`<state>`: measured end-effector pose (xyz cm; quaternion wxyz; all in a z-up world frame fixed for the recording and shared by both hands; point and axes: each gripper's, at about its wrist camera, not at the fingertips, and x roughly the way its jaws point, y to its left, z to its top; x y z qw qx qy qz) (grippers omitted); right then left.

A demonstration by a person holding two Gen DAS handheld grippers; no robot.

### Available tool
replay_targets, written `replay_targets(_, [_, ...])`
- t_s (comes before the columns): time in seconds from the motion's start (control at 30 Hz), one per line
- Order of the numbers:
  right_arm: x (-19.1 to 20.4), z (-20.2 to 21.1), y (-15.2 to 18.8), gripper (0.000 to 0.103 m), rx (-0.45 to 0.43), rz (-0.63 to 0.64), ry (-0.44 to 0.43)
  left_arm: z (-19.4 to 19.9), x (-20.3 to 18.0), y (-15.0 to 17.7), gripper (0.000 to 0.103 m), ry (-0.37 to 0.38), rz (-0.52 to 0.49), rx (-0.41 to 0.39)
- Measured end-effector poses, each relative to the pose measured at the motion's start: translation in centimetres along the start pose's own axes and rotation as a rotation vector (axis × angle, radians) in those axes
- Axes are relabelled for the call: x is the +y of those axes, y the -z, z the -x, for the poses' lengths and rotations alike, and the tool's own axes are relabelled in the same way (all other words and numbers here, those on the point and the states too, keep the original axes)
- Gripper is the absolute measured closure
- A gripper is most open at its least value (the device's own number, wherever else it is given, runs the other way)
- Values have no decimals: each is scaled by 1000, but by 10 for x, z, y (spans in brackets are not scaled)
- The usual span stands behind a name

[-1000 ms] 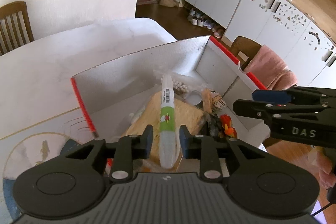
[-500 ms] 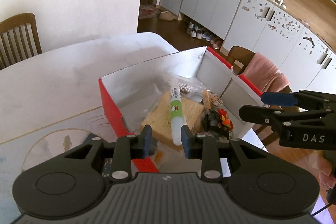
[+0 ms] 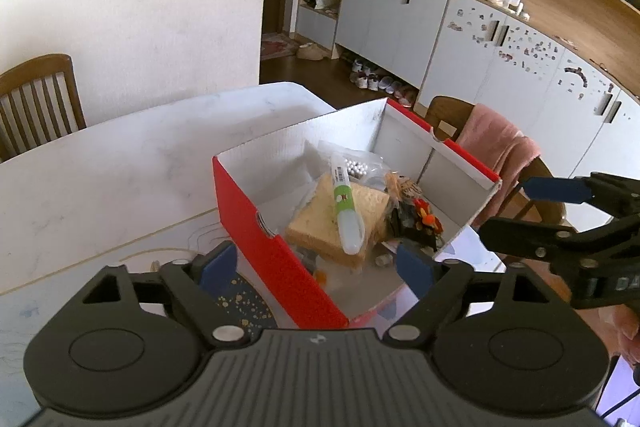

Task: Organize objects
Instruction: 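Withdraw both tools from the box back over the table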

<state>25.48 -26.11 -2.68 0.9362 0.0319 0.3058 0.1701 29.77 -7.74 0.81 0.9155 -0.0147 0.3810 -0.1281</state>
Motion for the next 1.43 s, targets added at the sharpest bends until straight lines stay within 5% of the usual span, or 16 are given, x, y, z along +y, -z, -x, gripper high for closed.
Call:
replay_targets(0.07, [3,5,2,1,-11,-5,0,4,1,3,13,3,0,-3])
replay_targets(0.13, [5,9,4,1,-23,-5,3,7,1,8,0,5,-2,-10])
replay_targets(0.5, [12,26,16,1,-42,-29,29,30,-3,21,0,49,-10,-36])
replay_targets(1.43, [12,31,33,1,-7,-79,38,41,-8,34,0,26,-61,-67])
